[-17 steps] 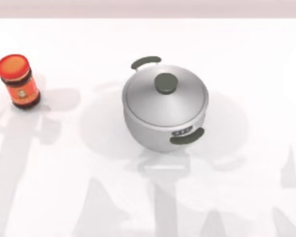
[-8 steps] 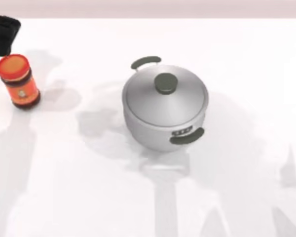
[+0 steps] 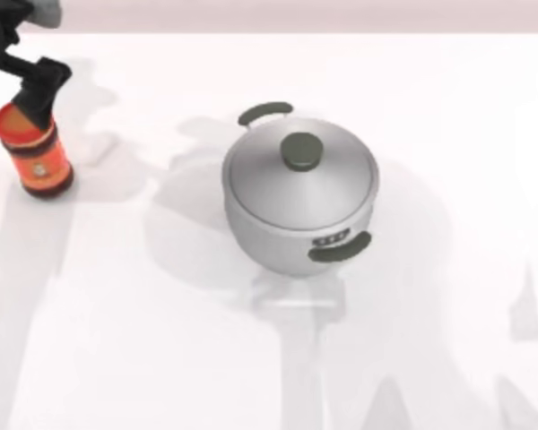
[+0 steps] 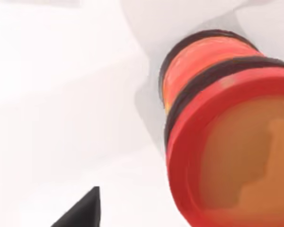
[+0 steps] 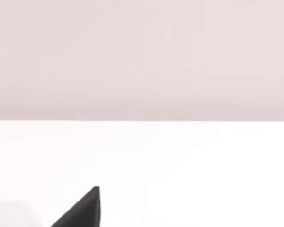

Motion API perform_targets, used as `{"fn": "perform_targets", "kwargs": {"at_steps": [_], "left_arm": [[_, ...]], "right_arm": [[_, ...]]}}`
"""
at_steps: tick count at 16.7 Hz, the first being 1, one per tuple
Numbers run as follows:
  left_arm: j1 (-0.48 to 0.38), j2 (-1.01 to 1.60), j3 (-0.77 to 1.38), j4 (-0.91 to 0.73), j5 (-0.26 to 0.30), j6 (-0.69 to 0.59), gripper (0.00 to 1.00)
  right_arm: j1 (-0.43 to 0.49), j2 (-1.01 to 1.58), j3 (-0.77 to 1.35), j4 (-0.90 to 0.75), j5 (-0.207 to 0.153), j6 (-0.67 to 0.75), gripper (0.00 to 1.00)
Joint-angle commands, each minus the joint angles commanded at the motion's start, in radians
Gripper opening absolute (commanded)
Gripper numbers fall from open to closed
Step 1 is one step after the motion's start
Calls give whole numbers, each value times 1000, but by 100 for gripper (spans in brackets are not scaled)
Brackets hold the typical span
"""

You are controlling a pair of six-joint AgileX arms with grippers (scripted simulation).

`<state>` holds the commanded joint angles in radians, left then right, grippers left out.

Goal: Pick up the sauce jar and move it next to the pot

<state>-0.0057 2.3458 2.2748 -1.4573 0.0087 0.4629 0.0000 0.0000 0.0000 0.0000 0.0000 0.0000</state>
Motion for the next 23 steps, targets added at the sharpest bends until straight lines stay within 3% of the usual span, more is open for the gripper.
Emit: {"fn": "perform_targets", "kwargs": {"at_steps": [9, 16, 21, 23], "left_arm": [[0, 75, 70, -33, 0, 12, 100], [0, 58, -142, 161, 0, 14, 100], [0, 58, -155, 173, 0, 14, 100], [0, 58, -155, 173, 0, 14, 85]], "right_arm": [[0, 0, 0, 0, 0, 0, 100], [0, 0, 0, 0, 0, 0, 100], [0, 0, 0, 0, 0, 0, 100], [0, 0, 0, 0, 0, 0, 100]]}}
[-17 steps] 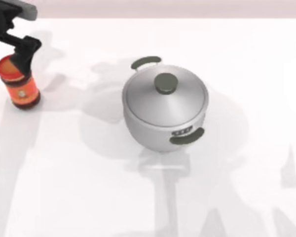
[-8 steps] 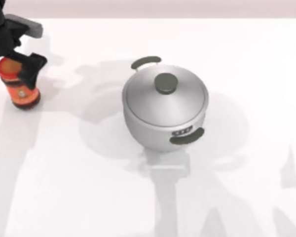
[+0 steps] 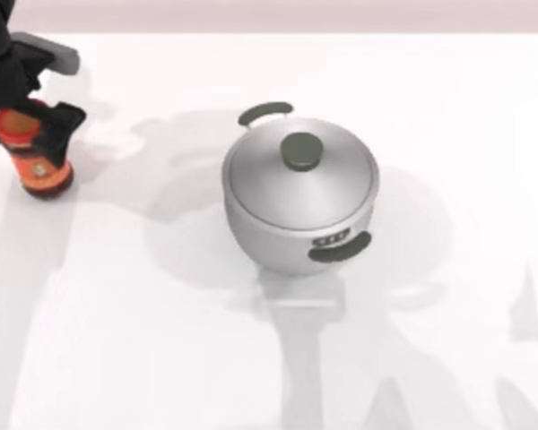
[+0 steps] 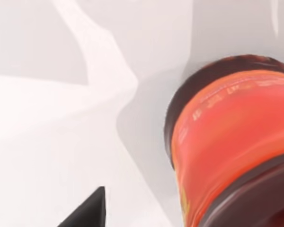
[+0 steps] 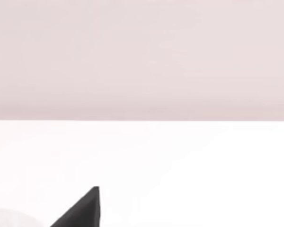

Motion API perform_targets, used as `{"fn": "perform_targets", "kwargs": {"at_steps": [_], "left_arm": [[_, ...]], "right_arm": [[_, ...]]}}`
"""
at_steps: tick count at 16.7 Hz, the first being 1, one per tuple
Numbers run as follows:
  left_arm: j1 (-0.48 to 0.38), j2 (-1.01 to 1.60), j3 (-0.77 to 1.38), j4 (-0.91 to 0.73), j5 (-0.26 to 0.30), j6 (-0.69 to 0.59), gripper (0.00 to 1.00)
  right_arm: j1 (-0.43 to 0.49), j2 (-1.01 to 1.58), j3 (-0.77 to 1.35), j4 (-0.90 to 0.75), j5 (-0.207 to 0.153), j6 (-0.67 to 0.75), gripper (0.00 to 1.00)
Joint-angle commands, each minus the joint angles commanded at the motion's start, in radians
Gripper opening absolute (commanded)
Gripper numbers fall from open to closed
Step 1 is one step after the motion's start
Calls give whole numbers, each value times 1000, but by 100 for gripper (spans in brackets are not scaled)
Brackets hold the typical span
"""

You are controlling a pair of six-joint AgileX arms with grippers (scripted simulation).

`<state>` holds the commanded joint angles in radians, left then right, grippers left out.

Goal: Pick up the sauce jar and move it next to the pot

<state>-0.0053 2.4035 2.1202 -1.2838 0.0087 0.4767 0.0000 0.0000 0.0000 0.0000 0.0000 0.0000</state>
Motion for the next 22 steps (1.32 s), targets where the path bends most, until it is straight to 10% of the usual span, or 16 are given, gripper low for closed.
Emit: {"fn": "perform_targets", "kwargs": {"at_steps": [11, 22], "left_arm": [[0, 0, 0, 0, 0, 0, 2], [2, -16, -14, -4, -1, 1, 0]], "right_arm": [[0, 0, 0, 0, 0, 0, 100], [0, 0, 0, 0, 0, 0, 100]]}}
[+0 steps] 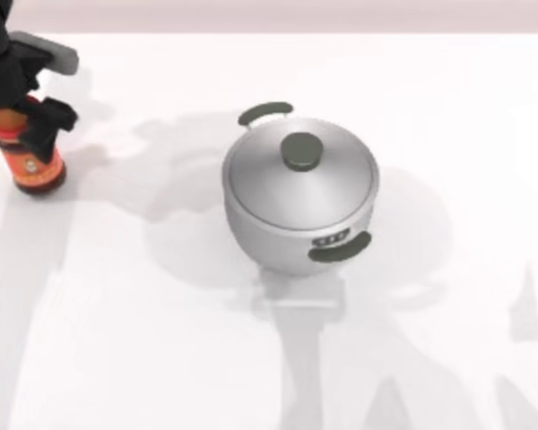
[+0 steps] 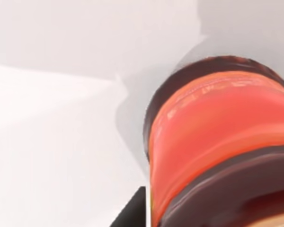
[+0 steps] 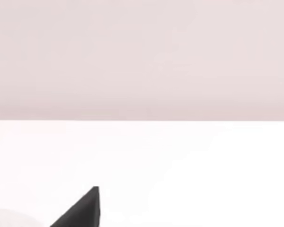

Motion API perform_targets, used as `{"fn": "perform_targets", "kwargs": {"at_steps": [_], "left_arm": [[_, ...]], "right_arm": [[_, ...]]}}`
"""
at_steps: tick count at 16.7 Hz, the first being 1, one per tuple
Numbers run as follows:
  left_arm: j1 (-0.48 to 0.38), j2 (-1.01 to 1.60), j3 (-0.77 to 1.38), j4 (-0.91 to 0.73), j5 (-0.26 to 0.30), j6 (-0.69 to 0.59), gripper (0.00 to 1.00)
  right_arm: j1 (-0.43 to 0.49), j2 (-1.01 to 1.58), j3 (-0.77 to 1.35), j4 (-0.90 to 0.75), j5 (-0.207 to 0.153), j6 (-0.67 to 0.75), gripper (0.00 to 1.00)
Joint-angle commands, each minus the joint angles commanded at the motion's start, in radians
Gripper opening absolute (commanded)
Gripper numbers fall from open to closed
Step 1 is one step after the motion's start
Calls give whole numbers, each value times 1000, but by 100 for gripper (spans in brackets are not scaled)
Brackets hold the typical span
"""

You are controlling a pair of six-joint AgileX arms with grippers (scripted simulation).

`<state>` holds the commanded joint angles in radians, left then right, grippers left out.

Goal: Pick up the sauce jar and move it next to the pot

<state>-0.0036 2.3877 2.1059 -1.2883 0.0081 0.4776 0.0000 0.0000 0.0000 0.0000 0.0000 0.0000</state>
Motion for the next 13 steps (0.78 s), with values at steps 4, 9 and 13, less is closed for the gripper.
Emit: {"fn": "perform_targets", "kwargs": {"at_steps": [4, 9, 13], "left_arm": [[12, -157, -114, -38, -2, -3, 0], [24, -411, -289, -106, -4, 1, 0], [26, -445, -321, -121, -4, 2, 0]], "right_arm": [[0, 0, 0, 0, 0, 0, 100], [0, 0, 0, 0, 0, 0, 100], [0, 0, 0, 0, 0, 0, 100]]}}
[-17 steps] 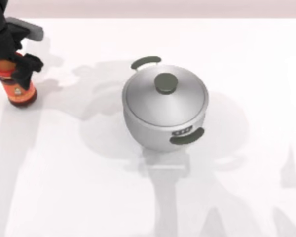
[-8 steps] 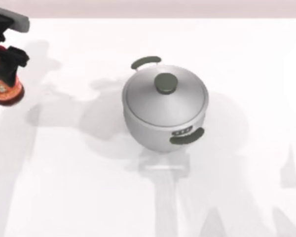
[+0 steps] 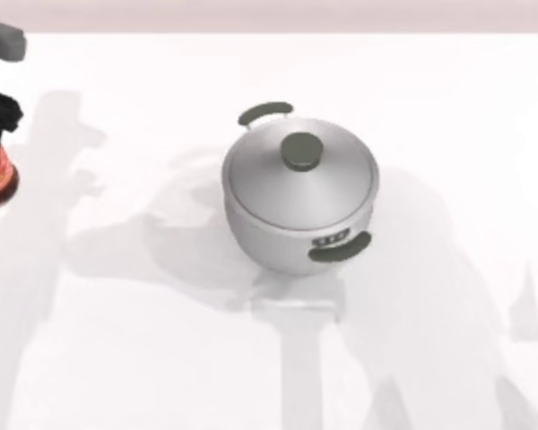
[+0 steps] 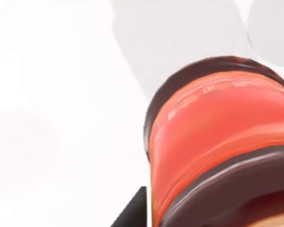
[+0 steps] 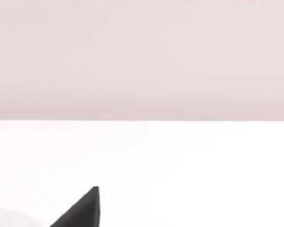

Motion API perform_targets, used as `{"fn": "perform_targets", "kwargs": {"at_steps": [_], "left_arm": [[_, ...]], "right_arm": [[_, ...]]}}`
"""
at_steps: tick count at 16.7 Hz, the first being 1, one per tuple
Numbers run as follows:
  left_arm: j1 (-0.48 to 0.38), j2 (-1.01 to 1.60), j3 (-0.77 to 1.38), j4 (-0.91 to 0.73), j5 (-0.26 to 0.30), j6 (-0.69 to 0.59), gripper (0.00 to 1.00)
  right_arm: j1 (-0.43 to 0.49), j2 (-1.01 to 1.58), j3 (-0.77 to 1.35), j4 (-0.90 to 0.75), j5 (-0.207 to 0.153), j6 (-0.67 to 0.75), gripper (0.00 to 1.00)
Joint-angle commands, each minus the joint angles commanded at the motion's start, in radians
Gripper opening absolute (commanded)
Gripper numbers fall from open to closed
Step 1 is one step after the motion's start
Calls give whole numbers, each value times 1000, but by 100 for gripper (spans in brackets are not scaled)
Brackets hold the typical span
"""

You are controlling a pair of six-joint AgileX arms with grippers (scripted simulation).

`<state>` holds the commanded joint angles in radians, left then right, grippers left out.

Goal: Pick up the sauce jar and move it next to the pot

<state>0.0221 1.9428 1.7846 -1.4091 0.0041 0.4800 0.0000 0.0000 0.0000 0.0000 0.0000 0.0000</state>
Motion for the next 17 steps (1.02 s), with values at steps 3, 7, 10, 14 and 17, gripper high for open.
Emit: {"fn": "perform_targets", "kwargs": {"at_steps": [3, 7, 10, 14, 17], "left_arm": [[-7, 4, 4, 2, 0, -1, 0], [-53, 48, 32, 11, -2, -111, 0], [-121, 101, 68, 29, -6, -288, 0], [-227, 175, 115, 63, -10, -567, 0], [-291, 217, 136, 83, -13, -714, 0]], "right_arm": [[0, 0, 0, 0, 0, 0, 100], [0, 0, 0, 0, 0, 0, 100], [0, 0, 0, 0, 0, 0, 100], [0, 0, 0, 0, 0, 0, 100], [0, 0, 0, 0, 0, 0, 100]]}}
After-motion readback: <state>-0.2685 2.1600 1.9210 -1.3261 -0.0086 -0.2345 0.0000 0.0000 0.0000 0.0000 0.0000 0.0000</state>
